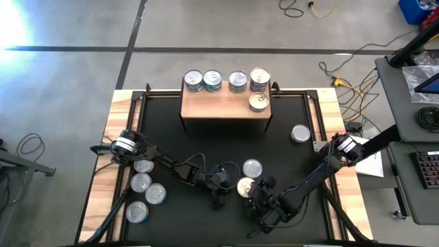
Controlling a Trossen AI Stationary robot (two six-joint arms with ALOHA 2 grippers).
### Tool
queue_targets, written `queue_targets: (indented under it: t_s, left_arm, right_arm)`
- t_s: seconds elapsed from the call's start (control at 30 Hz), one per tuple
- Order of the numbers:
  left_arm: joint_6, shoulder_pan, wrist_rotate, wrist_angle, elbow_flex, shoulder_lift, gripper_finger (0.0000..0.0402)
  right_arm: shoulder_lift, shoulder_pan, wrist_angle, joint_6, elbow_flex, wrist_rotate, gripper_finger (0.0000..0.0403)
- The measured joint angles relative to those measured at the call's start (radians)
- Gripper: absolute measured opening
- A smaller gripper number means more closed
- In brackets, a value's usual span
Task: Stack canned seafood by type on shelf
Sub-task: Stack the blue-pink tuna can on top of the blue tuna can
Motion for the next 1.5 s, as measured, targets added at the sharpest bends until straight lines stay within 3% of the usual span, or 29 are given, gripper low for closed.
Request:
queue_targets:
  t_s: [0.13, 0.43, 0.67, 0.93, 1.07, 1.17, 1.5]
  left_arm:
    - [0.010, 0.000, -0.007, -0.004, -0.002, -0.001, 0.0040]
    - [0.005, 0.000, -0.008, -0.009, -0.003, -0.001, 0.0040]
    - [0.085, 0.035, -0.044, -0.020, -0.002, -0.004, 0.0040]
    - [0.030, 0.151, -0.073, 0.100, -0.003, 0.032, 0.0040]
    - [0.067, 0.157, -0.008, 0.160, 0.029, 0.076, 0.0040]
    - [0.077, 0.140, 0.047, 0.127, 0.092, 0.110, 0.0040]
    - [0.183, 0.129, 0.045, -0.188, 0.209, 0.077, 0.0040]
  right_arm:
    - [0.002, 0.005, -0.018, 0.009, 0.006, -0.052, 0.0380]
    - [0.002, 0.079, -0.116, 0.130, -0.002, -0.054, 0.0380]
    - [0.010, 0.074, -0.096, 0.293, -0.074, 0.016, 0.0380]
    - [0.014, 0.005, 0.314, 0.032, -0.165, 0.000, 0.0380]
    - [0.019, -0.044, 0.343, 0.005, -0.179, 0.040, 0.0380]
    - [0.019, -0.069, 0.351, -0.014, -0.183, 0.026, 0.0380]
    - [0.018, -0.061, 0.377, -0.083, -0.180, -0.034, 0.0380]
